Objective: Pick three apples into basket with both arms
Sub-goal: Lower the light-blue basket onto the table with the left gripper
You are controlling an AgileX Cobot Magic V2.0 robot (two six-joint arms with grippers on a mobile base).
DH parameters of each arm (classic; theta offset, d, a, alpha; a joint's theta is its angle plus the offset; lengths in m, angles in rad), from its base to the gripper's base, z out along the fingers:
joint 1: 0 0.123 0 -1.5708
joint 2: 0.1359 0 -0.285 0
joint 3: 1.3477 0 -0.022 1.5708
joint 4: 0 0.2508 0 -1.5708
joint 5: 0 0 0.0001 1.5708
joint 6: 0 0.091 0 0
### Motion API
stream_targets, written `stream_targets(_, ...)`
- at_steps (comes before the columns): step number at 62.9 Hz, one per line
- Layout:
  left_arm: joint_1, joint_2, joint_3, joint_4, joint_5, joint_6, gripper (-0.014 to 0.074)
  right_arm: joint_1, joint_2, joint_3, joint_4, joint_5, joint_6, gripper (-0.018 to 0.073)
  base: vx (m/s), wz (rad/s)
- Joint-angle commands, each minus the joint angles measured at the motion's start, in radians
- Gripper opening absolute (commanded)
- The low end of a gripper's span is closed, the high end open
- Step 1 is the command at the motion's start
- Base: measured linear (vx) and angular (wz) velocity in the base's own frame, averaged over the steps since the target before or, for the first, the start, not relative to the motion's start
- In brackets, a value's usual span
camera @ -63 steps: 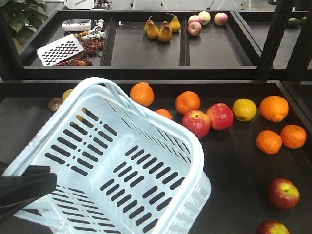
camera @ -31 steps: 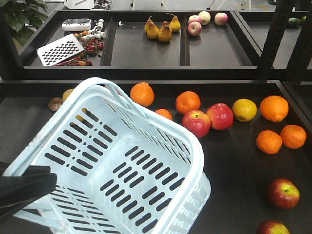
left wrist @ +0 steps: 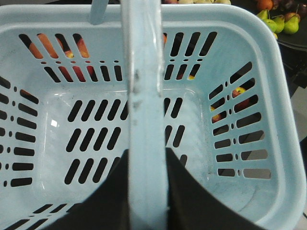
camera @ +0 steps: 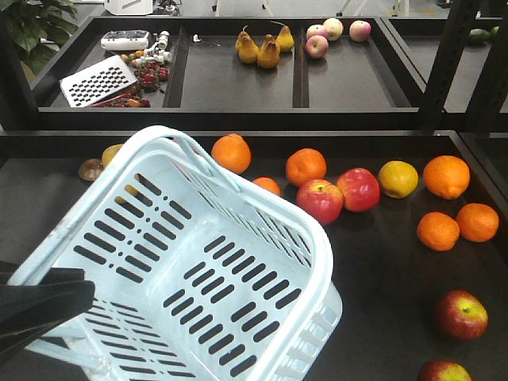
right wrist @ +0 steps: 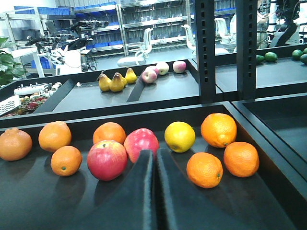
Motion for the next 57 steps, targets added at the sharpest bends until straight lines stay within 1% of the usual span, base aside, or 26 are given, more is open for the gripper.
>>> stream_targets(1,-0.007,0.041,-0.031,-0.065,-0.079,0.075,-0.0006,-0.007,-0.013,0.013,-0.010,-0.077,-0.005,-0.0004,0.00,0.00)
stream_targets(7,-0.007,0.115,-0.043,-0.065,-0.075,0.152,-0.0006,-0.007,-0.013,0.013,-0.010,-0.077,-0.005,-0.0004,0.00,0.00)
stream_targets(13,-0.007,0.218,-0.103,-0.066,-0.045,0.225,-0.0006,-0.007,-0.013,0.013,-0.010,-0.077,-0.005,-0.0004,0.00,0.00)
stream_targets(16,-0.007,0.274,-0.149,-0.066,-0.029,0.269,-0.0006,-0.007,-0.013,0.013,-0.010,-0.077,-0.005,-0.0004,0.00,0.00)
stream_targets(25,-0.007,0.439,-0.306,-0.065,0.027,0.358,-0.0006,-0.007,-0.013,0.013,-0.010,-0.077,-0.005,-0.0004,0.00,0.00)
stream_targets(35,-0.009,0.634,-0.467,-0.065,0.126,0.425,-0.0006,-0.007,-0.013,0.013,-0.010,-0.077,-0.005,-0.0004,0.00,0.00)
stream_targets(42,-0.020,0.766,-0.563,-0.066,0.181,0.447,-0.0006,-0.007,-0.013,0.013,-0.010,-0.077,-0.005,-0.0004,0.00,0.00)
stream_targets(47,-0.042,0.845,-0.623,-0.065,0.208,0.471,-0.0004,-0.007,-0.013,0.013,-0.010,-0.076,-0.005,-0.0004,0.00,0.00)
stream_targets(57,-0.088,0.978,-0.720,-0.062,0.219,0.567,-0.0001,-0.007,-0.013,0.013,-0.010,-0.077,-0.005,-0.0004,0.00,0.00)
